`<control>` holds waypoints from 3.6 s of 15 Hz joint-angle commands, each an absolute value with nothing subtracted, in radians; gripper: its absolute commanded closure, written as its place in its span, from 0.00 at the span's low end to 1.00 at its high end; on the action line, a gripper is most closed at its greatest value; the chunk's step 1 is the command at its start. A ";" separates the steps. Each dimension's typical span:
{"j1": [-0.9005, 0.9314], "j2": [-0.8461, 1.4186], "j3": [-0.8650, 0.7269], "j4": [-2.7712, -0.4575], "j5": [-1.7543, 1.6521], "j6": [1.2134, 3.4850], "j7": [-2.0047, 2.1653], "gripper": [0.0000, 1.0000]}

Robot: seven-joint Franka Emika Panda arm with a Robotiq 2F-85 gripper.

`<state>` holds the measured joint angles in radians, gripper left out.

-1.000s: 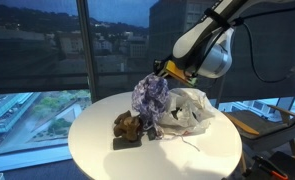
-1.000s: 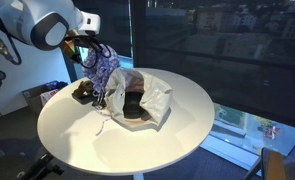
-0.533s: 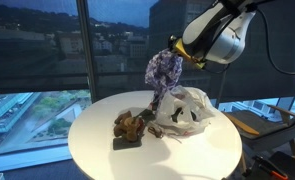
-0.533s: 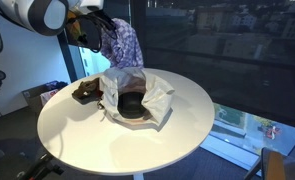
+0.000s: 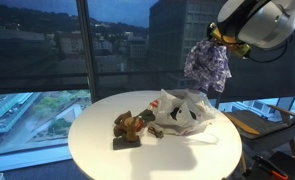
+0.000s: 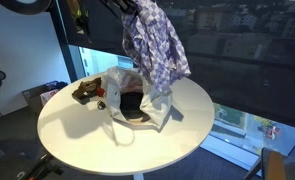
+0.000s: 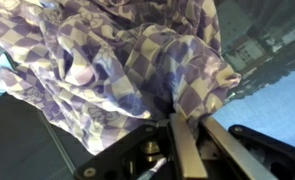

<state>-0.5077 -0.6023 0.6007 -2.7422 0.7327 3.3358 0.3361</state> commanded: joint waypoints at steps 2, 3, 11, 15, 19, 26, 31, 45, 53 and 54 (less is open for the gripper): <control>-0.640 -0.768 0.630 -2.765 0.793 3.027 0.243 0.96; -0.638 -0.773 0.619 -2.765 0.792 2.965 0.234 0.96; -0.550 -0.622 0.654 -2.770 0.862 2.803 0.157 0.96; -0.493 -0.499 0.673 -2.778 0.944 2.832 0.075 0.96; -0.509 -0.373 0.707 -2.782 0.956 2.914 -0.008 0.96; -0.385 -0.041 0.563 -2.698 0.722 3.204 -0.004 0.96; -0.508 0.137 0.616 -2.586 0.560 3.299 -0.053 0.97; -0.298 0.456 0.488 -2.252 0.486 3.178 -0.026 0.58; 0.017 0.127 0.129 -2.489 0.302 2.965 0.192 0.00; 0.042 0.087 0.094 -2.519 0.236 2.932 0.243 0.00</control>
